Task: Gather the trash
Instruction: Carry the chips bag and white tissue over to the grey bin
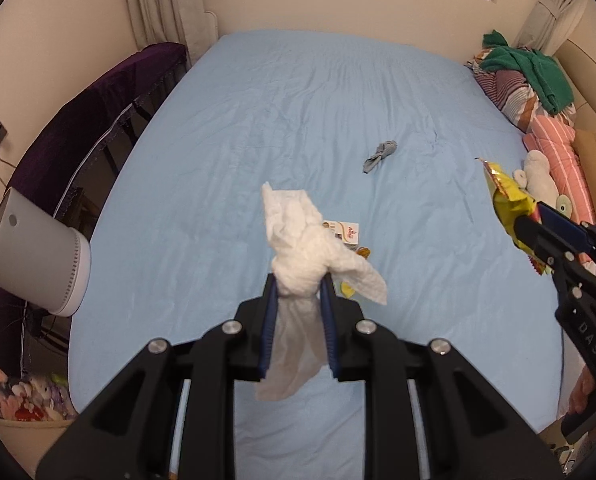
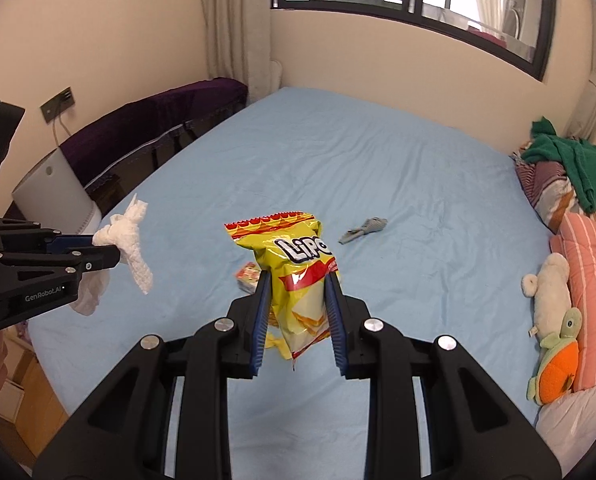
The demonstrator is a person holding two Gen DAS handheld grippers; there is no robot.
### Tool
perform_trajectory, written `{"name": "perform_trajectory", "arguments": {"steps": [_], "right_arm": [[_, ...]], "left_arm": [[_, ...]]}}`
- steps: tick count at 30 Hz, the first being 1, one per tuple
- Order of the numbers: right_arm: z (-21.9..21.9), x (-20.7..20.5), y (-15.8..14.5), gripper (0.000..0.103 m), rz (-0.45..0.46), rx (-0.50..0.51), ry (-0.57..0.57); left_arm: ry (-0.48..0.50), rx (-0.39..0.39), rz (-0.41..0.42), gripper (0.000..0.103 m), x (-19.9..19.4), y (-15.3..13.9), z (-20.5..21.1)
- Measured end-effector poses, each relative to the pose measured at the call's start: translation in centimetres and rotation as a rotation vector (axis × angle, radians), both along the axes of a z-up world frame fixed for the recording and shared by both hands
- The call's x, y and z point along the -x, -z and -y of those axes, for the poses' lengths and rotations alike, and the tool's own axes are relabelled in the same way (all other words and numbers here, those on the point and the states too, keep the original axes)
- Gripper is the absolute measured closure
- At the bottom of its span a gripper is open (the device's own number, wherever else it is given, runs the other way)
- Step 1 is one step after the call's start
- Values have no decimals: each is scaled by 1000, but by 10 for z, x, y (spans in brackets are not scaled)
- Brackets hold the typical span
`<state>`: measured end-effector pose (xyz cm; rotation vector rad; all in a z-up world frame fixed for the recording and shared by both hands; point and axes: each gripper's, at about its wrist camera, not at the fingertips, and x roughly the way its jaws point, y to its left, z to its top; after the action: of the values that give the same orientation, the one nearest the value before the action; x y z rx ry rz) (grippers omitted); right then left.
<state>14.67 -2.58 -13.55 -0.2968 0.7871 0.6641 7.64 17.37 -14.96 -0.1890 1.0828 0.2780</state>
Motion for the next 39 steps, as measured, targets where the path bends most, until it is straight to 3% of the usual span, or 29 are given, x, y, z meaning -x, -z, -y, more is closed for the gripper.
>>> {"name": "perform_trajectory", "arguments": {"steps": [7, 16, 20, 24, 32, 39], "right_arm": [[-66, 62, -31, 78, -6, -30, -141], [-179, 129, -66, 78, 58, -42, -250], [-248, 157, -73, 78, 77, -53, -233], [-327, 186, -77, 78, 36, -89, -234], [-485, 222, -94, 78, 50, -101, -389], [-591, 227, -100, 78, 55, -84, -506]], "left_arm": [[-103, 0, 38, 82, 66, -33, -49], [-199, 9, 107, 82, 144, -58, -149], [-193, 18, 129, 82, 180, -63, -209], [-179, -3, 132, 82, 214, -70, -278], [-306, -65, 142, 81, 255, -82, -424], [-381, -59, 163, 81, 263, -81, -512]]}}
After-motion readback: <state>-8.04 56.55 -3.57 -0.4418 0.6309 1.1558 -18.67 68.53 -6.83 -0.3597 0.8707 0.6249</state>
